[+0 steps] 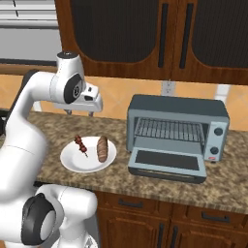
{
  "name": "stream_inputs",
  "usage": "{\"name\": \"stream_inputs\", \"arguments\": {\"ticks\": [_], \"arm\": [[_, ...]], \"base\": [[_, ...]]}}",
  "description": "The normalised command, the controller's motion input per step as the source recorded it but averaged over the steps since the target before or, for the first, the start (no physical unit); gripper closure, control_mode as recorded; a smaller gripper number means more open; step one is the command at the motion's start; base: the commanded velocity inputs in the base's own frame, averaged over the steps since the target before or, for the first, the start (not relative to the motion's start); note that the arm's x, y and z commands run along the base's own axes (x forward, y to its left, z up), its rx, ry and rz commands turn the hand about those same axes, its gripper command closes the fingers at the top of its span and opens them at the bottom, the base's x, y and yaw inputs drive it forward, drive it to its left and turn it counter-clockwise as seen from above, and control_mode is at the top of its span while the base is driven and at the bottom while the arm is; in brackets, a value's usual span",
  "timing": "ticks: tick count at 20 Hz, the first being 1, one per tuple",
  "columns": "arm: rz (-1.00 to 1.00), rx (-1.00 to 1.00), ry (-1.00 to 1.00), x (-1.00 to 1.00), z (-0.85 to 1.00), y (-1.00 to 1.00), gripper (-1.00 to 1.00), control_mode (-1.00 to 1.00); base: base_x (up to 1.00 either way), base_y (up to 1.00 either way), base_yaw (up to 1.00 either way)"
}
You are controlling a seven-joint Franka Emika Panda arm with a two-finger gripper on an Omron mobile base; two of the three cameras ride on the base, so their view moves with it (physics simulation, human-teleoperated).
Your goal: Pick up the kebab skewer and baguette bread, and place them inside the toaster oven. Close the toaster oven door and start by setting the timer.
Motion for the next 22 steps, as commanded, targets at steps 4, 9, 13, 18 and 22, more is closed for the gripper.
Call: {"name": "stream_inputs", "arguments": {"ticks": [4,9,13,18,22], "arm": [[0.0,0.0,0.0,0.0,0.0,0.0,-1.0,1.0],[0.0,0.0,0.0,0.0,0.0,0.0,-1.0,1.0],[0.0,0.0,0.0,0.0,0.0,0.0,-1.0,-1.0],[0.0,0.0,0.0,0.0,0.0,0.0,-1.0,-1.0],[0.0,-0.04,0.0,-0.23,-0.4,-0.19,-1.0,-1.0]], "base": [[0.0,0.0,0.0],[0.0,0.0,0.0],[0.0,0.0,0.0],[0.0,0.0,0.0],[0.0,0.0,0.0]]}}
